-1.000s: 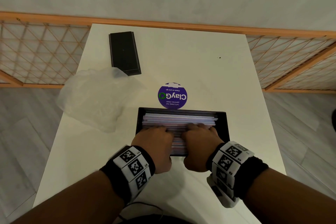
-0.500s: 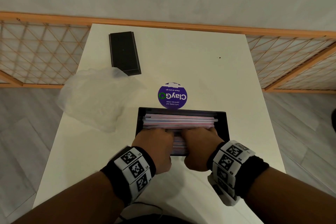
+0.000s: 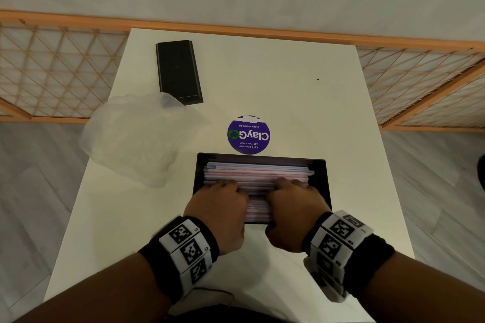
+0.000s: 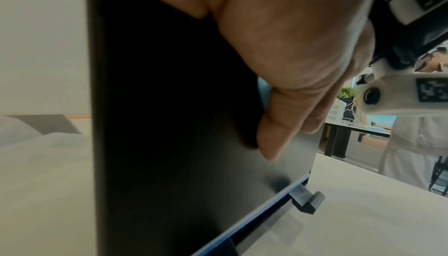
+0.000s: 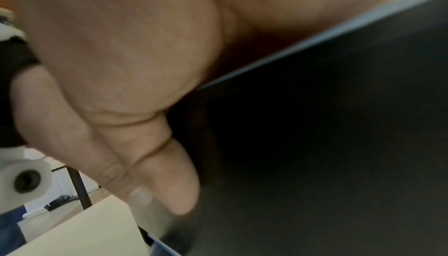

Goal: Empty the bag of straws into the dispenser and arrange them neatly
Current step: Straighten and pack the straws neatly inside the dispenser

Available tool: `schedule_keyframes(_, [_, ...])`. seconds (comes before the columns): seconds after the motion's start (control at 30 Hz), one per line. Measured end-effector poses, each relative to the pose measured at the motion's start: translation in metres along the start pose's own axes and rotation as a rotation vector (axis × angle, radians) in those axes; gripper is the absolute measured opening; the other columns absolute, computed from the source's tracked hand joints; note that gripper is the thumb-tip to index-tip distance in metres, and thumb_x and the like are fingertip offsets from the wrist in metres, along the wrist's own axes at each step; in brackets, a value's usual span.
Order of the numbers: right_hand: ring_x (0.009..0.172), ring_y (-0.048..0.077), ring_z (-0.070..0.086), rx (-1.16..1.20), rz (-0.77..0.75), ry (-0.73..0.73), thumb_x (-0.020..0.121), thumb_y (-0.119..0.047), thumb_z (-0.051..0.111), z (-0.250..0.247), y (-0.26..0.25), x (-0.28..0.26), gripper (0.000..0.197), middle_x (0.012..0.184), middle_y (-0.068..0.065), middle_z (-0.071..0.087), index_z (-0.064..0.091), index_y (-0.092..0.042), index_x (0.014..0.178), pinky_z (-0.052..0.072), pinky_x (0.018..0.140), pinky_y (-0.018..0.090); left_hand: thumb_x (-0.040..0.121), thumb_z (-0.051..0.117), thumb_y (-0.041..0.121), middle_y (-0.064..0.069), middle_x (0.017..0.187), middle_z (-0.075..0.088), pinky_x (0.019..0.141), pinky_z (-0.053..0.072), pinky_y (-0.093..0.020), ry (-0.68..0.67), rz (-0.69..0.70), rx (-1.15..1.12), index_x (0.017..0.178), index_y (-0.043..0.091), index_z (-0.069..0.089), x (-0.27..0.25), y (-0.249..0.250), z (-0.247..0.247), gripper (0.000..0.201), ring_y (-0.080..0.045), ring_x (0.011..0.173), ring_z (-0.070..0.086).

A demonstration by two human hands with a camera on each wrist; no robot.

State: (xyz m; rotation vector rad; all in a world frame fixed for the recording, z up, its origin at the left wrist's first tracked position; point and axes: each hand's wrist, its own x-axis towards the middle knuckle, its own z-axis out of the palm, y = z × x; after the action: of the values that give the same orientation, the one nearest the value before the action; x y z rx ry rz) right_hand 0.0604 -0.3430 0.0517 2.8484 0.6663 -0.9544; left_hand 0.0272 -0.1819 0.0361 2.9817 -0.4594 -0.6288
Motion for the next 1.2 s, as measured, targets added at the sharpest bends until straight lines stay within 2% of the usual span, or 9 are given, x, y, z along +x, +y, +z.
schedule_keyframes(0.13, [0.097, 0.025, 0.065, 0.043, -0.024, -0.054, 0.07, -0.031, 0.06, 0.0, -0.003, 0.003, 0.043, 0.108, -0.002, 0.066, 0.059, -0.027, 0.112, 0.055, 0.088, 0.037, 0.086, 0.057, 0.041, 0.004, 0.124, 0.06, 0.097, 0.047, -0.032, 0.007, -0.009, -0.038, 0.125, 0.026, 0.05, -0.001, 0.001, 0.0, 0.043, -0.02, 0.113, 0.059])
schedule_keyframes(0.37, [0.097, 0.022, 0.064, 0.009, 0.011, -0.064, 0.073, -0.033, 0.057, 0.001, -0.002, 0.005, 0.032, 0.101, -0.005, 0.067, 0.06, -0.025, 0.103, 0.049, 0.096, 0.036, 0.083, 0.056, 0.043, 0.005, 0.116, 0.067, 0.096, 0.047, -0.033, -0.025, -0.042, -0.031, 0.12, 0.027, 0.056, 0.0, 0.002, 0.001, 0.04, -0.021, 0.107, 0.062])
schedule_keyframes(0.6, [0.106, 0.024, 0.059, 0.003, 0.0, -0.048, 0.071, -0.037, 0.059, 0.003, -0.001, 0.006, 0.041, 0.115, -0.003, 0.06, 0.064, -0.026, 0.11, 0.049, 0.096, 0.037, 0.084, 0.057, 0.043, 0.0, 0.13, 0.045, 0.1, 0.045, -0.037, -0.029, -0.047, -0.013, 0.123, 0.025, 0.057, 0.002, 0.001, 0.003, 0.043, -0.023, 0.115, 0.055])
schedule_keyframes(0.7, [0.112, 0.026, 0.054, -0.018, -0.016, -0.032, 0.072, -0.037, 0.06, 0.001, -0.001, 0.005, 0.042, 0.119, 0.0, 0.053, 0.064, -0.025, 0.112, 0.045, 0.098, 0.038, 0.084, 0.057, 0.042, 0.001, 0.128, 0.053, 0.106, 0.041, -0.038, -0.015, -0.028, 0.008, 0.123, 0.025, 0.057, 0.003, 0.0, 0.003, 0.042, -0.023, 0.121, 0.051])
schedule_keyframes(0.83, [0.106, 0.024, 0.062, 0.007, -0.048, -0.017, 0.073, -0.031, 0.06, -0.002, -0.003, 0.003, 0.051, 0.114, -0.004, 0.065, 0.049, -0.024, 0.123, 0.043, 0.103, 0.041, 0.084, 0.059, 0.038, 0.003, 0.122, 0.065, 0.105, 0.042, -0.036, 0.013, -0.015, -0.023, 0.128, 0.026, 0.046, 0.0, 0.001, 0.001, 0.048, -0.022, 0.113, 0.062])
schedule_keyframes(0.97, [0.108, 0.024, 0.06, -0.024, -0.046, -0.004, 0.075, -0.031, 0.059, -0.001, -0.006, 0.0, 0.043, 0.115, -0.003, 0.062, 0.054, -0.024, 0.117, 0.039, 0.105, 0.042, 0.084, 0.059, 0.037, 0.002, 0.128, 0.058, 0.105, 0.043, -0.037, 0.007, -0.004, -0.023, 0.125, 0.026, 0.055, 0.001, 0.001, 0.001, 0.042, -0.023, 0.119, 0.055])
schedule_keyframes(1.07, [0.11, 0.027, 0.054, -0.03, -0.076, 0.004, 0.073, -0.03, 0.061, -0.006, -0.01, -0.001, 0.04, 0.121, 0.0, 0.053, 0.063, -0.026, 0.113, 0.043, 0.101, 0.043, 0.085, 0.063, 0.032, 0.0, 0.131, 0.047, 0.101, 0.046, -0.038, 0.003, 0.039, -0.042, 0.13, 0.025, 0.052, 0.002, 0.005, 0.005, 0.047, -0.023, 0.12, 0.05])
schedule_keyframes(1.13, [0.104, 0.025, 0.06, 0.012, -0.094, -0.036, 0.074, -0.025, 0.061, -0.007, -0.012, -0.002, 0.035, 0.115, -0.001, 0.061, 0.063, -0.025, 0.109, 0.049, 0.096, 0.038, 0.085, 0.064, 0.03, 0.002, 0.133, 0.052, 0.1, 0.049, -0.038, -0.016, 0.057, -0.079, 0.136, 0.027, 0.048, 0.002, 0.006, 0.007, 0.053, -0.022, 0.118, 0.056])
schedule_keyframes(1.2, [0.096, 0.024, 0.065, 0.04, -0.066, -0.069, 0.075, -0.025, 0.06, -0.007, -0.009, -0.004, 0.032, 0.105, -0.002, 0.067, 0.062, -0.025, 0.107, 0.053, 0.09, 0.034, 0.087, 0.06, 0.03, 0.002, 0.126, 0.062, 0.091, 0.054, -0.037, -0.03, 0.041, -0.076, 0.13, 0.026, 0.053, 0.0, 0.004, 0.005, 0.044, -0.024, 0.11, 0.063])
